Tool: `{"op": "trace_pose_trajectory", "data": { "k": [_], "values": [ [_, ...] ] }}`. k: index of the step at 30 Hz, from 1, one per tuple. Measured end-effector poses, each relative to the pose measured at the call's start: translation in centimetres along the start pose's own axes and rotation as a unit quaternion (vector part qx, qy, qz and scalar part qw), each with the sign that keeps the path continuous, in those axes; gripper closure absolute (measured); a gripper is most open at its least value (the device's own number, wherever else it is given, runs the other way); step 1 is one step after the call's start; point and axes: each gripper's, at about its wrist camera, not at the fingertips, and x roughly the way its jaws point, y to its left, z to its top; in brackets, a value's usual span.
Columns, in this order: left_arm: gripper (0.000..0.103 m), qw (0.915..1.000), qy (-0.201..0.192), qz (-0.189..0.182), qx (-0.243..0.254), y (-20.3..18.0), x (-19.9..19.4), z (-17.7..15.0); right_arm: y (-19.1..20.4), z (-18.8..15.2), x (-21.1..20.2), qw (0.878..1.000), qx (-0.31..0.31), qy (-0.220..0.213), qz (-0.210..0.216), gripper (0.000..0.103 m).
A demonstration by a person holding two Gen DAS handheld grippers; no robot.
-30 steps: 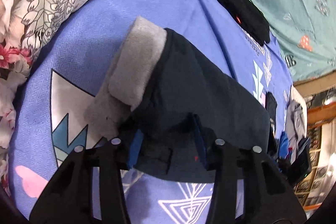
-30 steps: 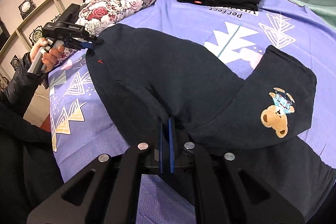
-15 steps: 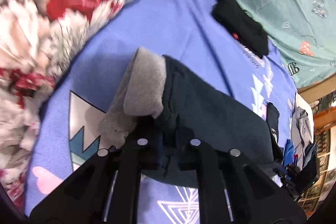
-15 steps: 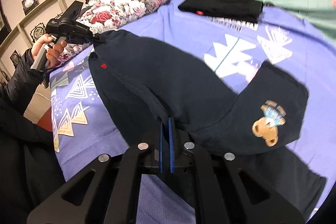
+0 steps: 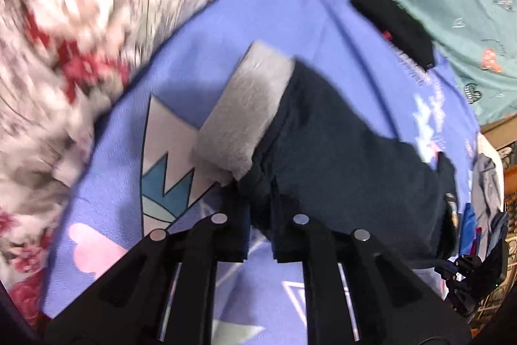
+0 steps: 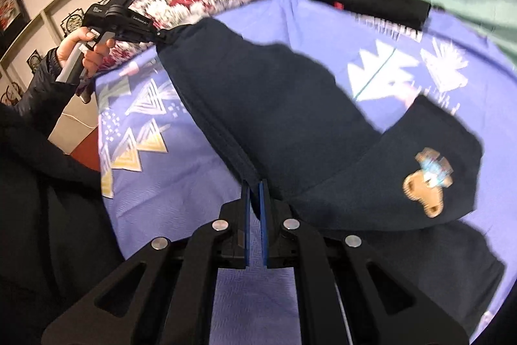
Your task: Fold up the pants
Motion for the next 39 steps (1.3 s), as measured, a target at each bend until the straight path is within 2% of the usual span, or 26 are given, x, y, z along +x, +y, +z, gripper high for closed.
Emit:
{"op": "trace_pose_trajectory", "data": {
  "k": [4,5,6,8,9,10,11,12,13,14,15,16,20,24,25,27,28,30,32,33,36,39],
  "values": [
    [0.089,0.9986,-0.008,0.040,0.034,-0.9,0.3,-0.4,-0.1,-0.2,1.6,1.000,0.009,0.028,-0.004,0.096],
    [0.088,0.9979,-0.012,0.047,0.044,-1.3,0.0,-0.4,-0.1,-0.1,1.5,1.000,0.009,0.029,-0.001,0.089],
    [0.086,0.9968,-0.015,0.057,0.054,-1.8,-0.5,-0.5,-0.2,0.2,0.8,1.000,0.013,0.022,0.001,0.076],
    [0.050,0.9913,-0.037,0.099,0.078,-2.9,-2.0,-0.6,-0.7,0.8,-1.1,1.000,0.021,-0.010,0.002,0.070],
    [0.027,0.9842,-0.074,0.128,0.097,-3.6,-3.5,-0.8,-1.4,1.4,-3.0,0.998,0.033,-0.044,0.000,0.061],
    [0.025,0.9786,-0.103,0.141,0.108,-4.1,-4.5,-1.1,-2.1,1.8,-4.2,0.997,0.046,-0.068,-0.010,0.055],
    [0.024,0.9695,-0.141,0.157,0.124,-4.8,-6.0,-1.5,-2.8,2.2,-5.1,0.994,0.060,-0.087,-0.027,0.040],
    [0.021,0.9653,-0.158,0.160,0.133,-5.3,-6.9,-1.6,-4.1,2.9,-5.9,0.988,0.085,-0.105,-0.074,0.031],
    [0.016,0.9637,-0.171,0.152,0.137,-5.7,-7.5,-1.8,-5.4,3.7,-5.9,0.980,0.105,-0.104,-0.132,0.029],
    [0.015,0.9642,-0.182,0.137,0.137,-6.0,-7.9,-1.9,-6.1,4.2,-5.6,0.975,0.117,-0.095,-0.165,0.029],
    [0.015,0.9648,-0.186,0.127,0.136,-6.3,-7.8,-2.1,-7.4,5.1,-4.7,0.965,0.138,-0.076,-0.211,0.029],
    [0.014,0.9655,-0.182,0.122,0.141,-6.9,-7.0,-2.2,-8.4,6.0,-3.7,0.959,0.154,-0.063,-0.230,0.029],
    [0.014,0.9726,-0.132,0.112,0.155,-9.3,-2.4,-2.7,-11.6,9.3,2.1,0.944,0.204,-0.004,-0.259,0.029],
    [0.013,0.9796,-0.084,0.104,0.150,-9.9,1.3,-4.1,-12.3,10.8,6.3,0.944,0.218,0.034,-0.244,0.029],
    [0.012,0.9785,-0.082,0.113,0.152,-10.0,1.9,-4.6,-12.3,10.9,7.1,0.944,0.220,0.044,-0.244,0.030],
    [0.010,0.9730,-0.090,0.132,0.167,-10.2,2.4,-5.5,-12.6,10.7,7.9,0.941,0.214,0.057,-0.256,0.040],
    [0.009,0.9709,-0.090,0.137,0.175,-10.3,2.7,-5.7,-12.7,10.5,7.8,0.940,0.219,0.052,-0.258,0.047],
    [0.008,0.9705,-0.087,0.137,0.178,-10.2,2.9,-5.8,-13.3,10.1,6.7,0.932,0.237,0.043,-0.273,0.091],
    [0.007,0.9714,-0.085,0.136,0.175,-9.9,2.9,-5.6,-13.7,9.5,4.8,0.934,0.257,0.011,-0.250,0.096],
    [0.007,0.9722,-0.085,0.134,0.172,-9.8,2.8,-5.5,-13.6,9.0,3.4,0.931,0.263,-0.010,-0.252,0.097],
    [0.007,0.9737,-0.084,0.129,0.168,-9.5,2.9,-5.3,-12.6,7.0,-3.1,0.922,0.284,-0.104,-0.242,0.097],
    [0.006,0.9737,-0.082,0.130,0.168,-9.7,3.0,-5.1,-11.4,4.0,-9.5,0.906,0.304,-0.189,-0.225,0.097]
  ]
}}
